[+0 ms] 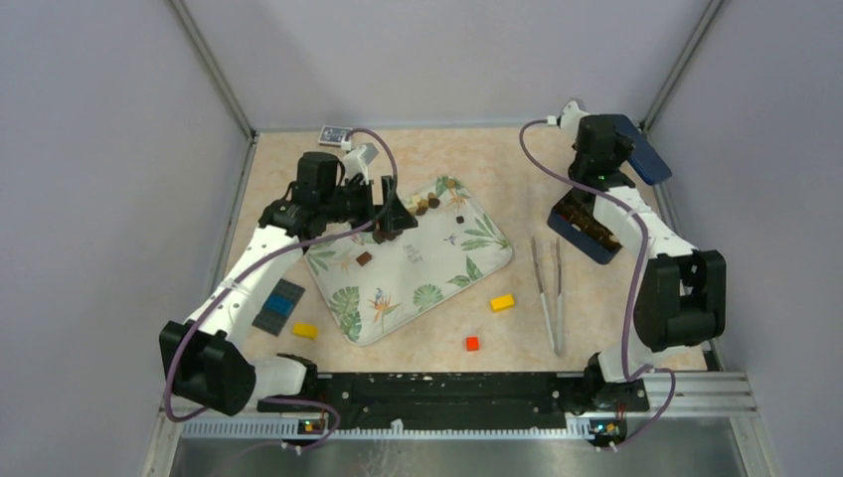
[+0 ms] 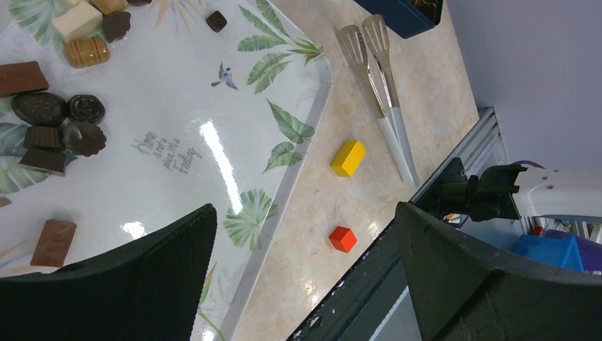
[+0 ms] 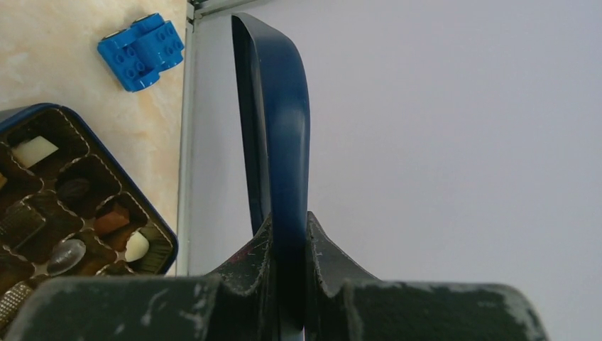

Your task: Pack the chocolate

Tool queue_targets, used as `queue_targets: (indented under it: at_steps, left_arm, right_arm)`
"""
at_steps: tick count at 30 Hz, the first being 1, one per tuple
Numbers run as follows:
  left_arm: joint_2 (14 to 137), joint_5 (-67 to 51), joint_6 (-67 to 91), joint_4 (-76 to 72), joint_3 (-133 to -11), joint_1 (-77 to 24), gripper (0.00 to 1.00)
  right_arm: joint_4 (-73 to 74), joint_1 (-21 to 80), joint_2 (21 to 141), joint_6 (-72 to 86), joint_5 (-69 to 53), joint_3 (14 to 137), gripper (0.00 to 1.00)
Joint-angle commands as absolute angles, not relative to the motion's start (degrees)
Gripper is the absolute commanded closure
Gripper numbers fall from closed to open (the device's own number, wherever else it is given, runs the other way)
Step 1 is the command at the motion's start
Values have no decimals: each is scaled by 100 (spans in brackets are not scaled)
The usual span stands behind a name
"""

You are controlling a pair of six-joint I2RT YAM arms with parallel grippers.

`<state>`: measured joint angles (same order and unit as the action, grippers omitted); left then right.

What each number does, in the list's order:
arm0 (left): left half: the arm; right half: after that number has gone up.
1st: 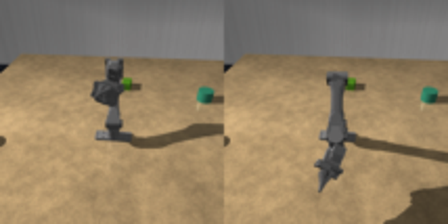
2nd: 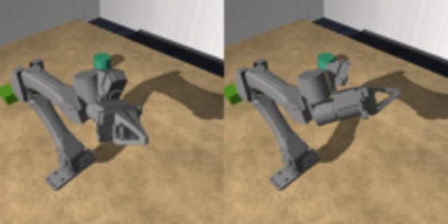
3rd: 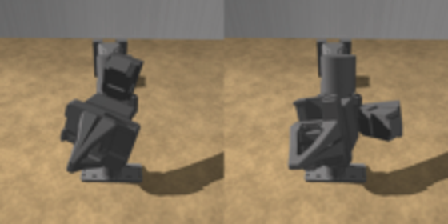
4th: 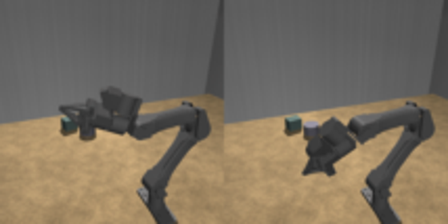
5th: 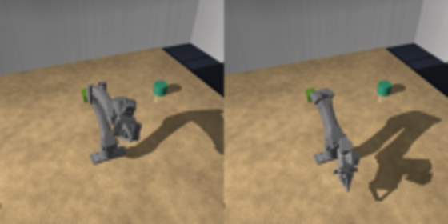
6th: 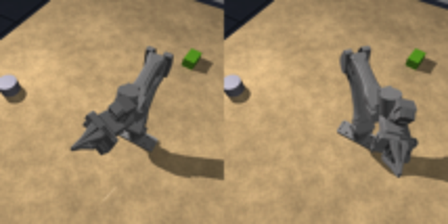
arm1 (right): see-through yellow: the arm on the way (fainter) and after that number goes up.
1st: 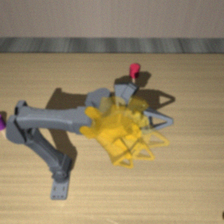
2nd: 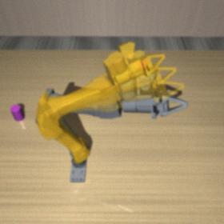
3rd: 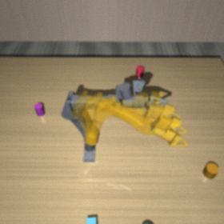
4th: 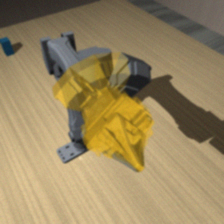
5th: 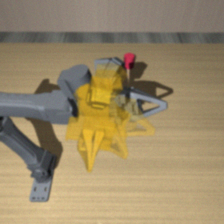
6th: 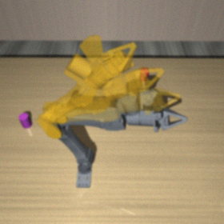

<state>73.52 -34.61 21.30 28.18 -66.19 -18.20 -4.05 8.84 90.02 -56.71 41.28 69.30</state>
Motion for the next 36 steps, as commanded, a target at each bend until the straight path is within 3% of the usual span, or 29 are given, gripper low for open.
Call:
queue_targets:
  at_steps: [1,10,36]
  left_arm:
    - [7141,-3513,1878,2855,-6513,-1762,1]
    - [7081,-3599,1938,2743,-6210,-1671,1]
    - [7068,-3746,2039,2644,-5926,-1582,1]
  right_arm:
    - [-710,932,8987,-6134,4068,6908,100]
    - [-707,1057,8714,-5675,3791,5824,100]
    - [-46,2166,8486,-4513,4084,4913,100]
